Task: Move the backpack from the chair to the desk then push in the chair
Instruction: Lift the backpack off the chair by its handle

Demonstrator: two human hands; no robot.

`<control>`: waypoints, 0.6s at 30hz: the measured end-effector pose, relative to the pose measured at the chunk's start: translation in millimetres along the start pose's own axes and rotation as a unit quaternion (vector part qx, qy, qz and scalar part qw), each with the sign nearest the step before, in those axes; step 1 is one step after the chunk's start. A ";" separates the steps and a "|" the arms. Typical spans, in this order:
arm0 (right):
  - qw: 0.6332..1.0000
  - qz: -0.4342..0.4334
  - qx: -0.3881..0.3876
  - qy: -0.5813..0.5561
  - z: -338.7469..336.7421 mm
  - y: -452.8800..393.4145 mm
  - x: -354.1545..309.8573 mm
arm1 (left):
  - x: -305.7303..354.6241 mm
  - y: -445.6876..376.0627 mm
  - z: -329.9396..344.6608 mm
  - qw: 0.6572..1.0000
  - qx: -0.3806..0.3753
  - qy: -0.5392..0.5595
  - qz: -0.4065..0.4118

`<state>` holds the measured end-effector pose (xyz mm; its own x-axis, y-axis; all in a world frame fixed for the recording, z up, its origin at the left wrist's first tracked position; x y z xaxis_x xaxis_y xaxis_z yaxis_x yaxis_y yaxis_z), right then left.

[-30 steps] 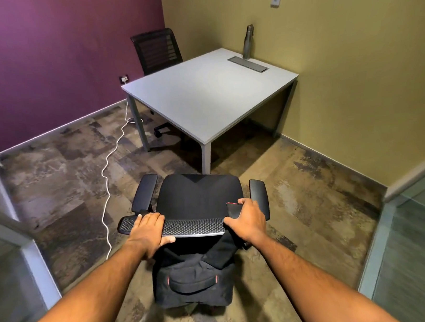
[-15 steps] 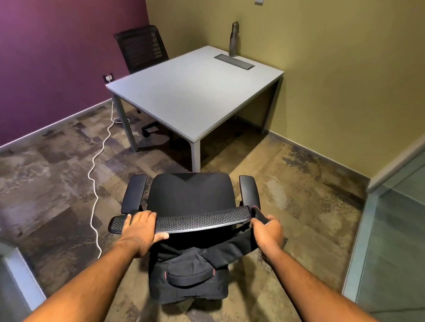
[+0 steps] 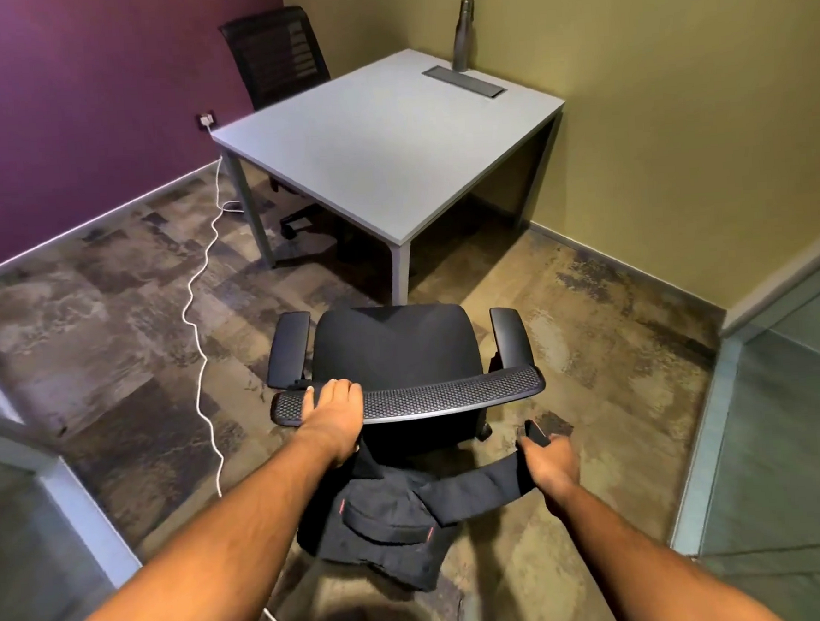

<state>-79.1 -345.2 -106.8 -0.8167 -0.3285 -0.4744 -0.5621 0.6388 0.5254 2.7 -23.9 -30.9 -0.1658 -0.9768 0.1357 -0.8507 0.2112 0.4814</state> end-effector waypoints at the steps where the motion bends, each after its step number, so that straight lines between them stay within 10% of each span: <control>1: 1.000 0.005 -0.009 0.017 5.5 1.9 3.2 | -0.4 -0.9 0.3 1.000 0.005 0.001 0.001; 9: 0.962 -0.143 -0.025 0.231 58.7 64.1 -10.2 | -4.0 -3.8 5.4 0.999 0.028 0.001 0.017; 18: 0.902 -0.272 -0.264 0.205 142.1 121.6 -42.7 | -10.6 -6.3 11.2 0.997 0.051 -0.014 0.049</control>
<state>-94.0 -154.7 -123.1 -0.3196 -0.7930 -0.5187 -0.7894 -0.0799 0.6086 4.2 -15.3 -45.0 -0.2622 -0.9528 0.1531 -0.8761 0.3016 0.3761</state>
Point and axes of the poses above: each hand's wrist, its own y-axis away from the middle knuckle, its own z-axis out of the palm, x = y × z, the point moved 2 cm from there along -y, towards the middle knuckle, and after that the axes turned 6 degrees about y, right-handed, at the moved point
